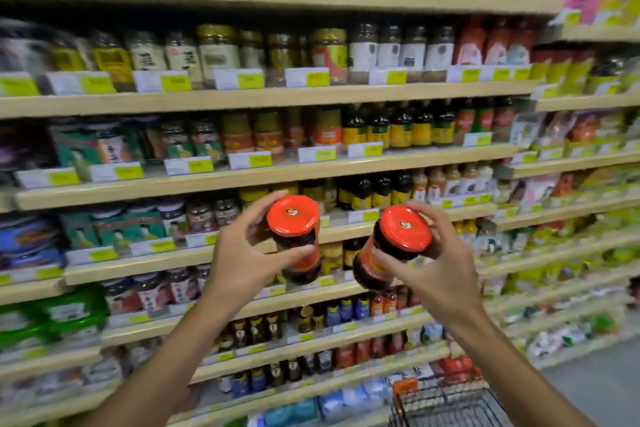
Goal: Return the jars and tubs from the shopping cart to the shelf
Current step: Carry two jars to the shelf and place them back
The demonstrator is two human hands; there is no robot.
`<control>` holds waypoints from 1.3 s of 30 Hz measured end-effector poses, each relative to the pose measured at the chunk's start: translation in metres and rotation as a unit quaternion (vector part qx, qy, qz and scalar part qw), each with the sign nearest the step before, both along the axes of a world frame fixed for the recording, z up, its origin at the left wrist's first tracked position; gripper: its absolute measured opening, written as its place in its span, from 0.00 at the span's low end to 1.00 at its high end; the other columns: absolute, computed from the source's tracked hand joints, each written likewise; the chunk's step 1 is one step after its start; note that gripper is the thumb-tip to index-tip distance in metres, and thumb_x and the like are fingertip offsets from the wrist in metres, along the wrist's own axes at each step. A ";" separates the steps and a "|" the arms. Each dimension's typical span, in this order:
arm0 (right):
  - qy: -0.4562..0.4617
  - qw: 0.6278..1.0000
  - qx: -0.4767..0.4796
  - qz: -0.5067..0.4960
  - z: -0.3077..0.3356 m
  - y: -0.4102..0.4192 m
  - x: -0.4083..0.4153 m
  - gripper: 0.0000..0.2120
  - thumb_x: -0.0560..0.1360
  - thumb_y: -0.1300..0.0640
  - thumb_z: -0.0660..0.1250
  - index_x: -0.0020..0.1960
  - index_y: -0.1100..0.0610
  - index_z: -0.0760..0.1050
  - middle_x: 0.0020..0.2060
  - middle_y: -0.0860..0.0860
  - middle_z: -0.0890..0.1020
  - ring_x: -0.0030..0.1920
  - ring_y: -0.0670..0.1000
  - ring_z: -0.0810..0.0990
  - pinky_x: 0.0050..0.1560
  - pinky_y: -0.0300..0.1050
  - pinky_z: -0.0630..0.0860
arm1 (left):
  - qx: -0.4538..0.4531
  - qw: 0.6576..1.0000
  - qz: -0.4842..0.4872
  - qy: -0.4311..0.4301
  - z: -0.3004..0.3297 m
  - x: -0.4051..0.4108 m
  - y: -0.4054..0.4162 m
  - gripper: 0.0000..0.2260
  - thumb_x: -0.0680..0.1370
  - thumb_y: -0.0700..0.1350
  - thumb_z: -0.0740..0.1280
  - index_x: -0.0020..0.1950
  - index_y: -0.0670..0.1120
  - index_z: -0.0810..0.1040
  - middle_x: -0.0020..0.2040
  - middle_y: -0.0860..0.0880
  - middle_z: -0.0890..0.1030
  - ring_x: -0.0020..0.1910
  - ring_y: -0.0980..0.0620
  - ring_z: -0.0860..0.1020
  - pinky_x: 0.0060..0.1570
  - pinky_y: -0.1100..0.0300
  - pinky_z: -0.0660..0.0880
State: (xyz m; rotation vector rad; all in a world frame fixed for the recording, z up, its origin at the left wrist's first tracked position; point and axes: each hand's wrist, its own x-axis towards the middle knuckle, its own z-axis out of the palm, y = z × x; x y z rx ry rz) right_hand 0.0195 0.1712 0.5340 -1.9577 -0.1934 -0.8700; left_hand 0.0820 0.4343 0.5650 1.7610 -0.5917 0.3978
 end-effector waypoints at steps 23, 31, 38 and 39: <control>-0.008 0.953 -0.019 0.304 0.034 0.479 0.052 0.37 0.61 0.37 0.79 0.66 0.38 0.70 0.59 0.36 0.79 0.58 0.38 0.80 0.62 0.45 0.79 | 0.005 0.952 0.300 -0.051 0.017 -0.120 0.456 0.35 0.65 0.49 0.80 0.70 0.59 0.72 0.63 0.70 0.76 0.64 0.68 0.76 0.59 0.70 0.75; -0.008 0.919 -0.037 0.392 0.045 0.604 0.052 0.37 0.62 0.39 0.81 0.67 0.37 0.69 0.58 0.33 0.77 0.56 0.32 0.78 0.54 0.30 0.76 | -0.005 0.921 0.387 -0.043 0.013 -0.164 0.560 0.36 0.66 0.46 0.82 0.72 0.57 0.73 0.67 0.58 0.78 0.64 0.62 0.78 0.62 0.62 0.78; -0.025 0.891 -0.041 0.451 0.048 0.717 0.067 0.37 0.60 0.37 0.79 0.67 0.39 0.70 0.59 0.32 0.77 0.57 0.32 0.77 0.55 0.33 0.76 | -0.001 0.886 0.460 -0.061 0.017 -0.180 0.648 0.35 0.64 0.47 0.83 0.68 0.61 0.74 0.64 0.57 0.80 0.61 0.62 0.80 0.58 0.67 0.77; -0.028 0.889 -0.041 0.455 0.048 0.733 0.071 0.37 0.60 0.37 0.79 0.66 0.38 0.70 0.58 0.31 0.77 0.57 0.32 0.77 0.55 0.33 0.76 | -0.002 0.884 0.463 -0.062 0.017 -0.179 0.662 0.35 0.64 0.47 0.83 0.68 0.60 0.74 0.64 0.56 0.81 0.62 0.61 0.80 0.59 0.66 0.77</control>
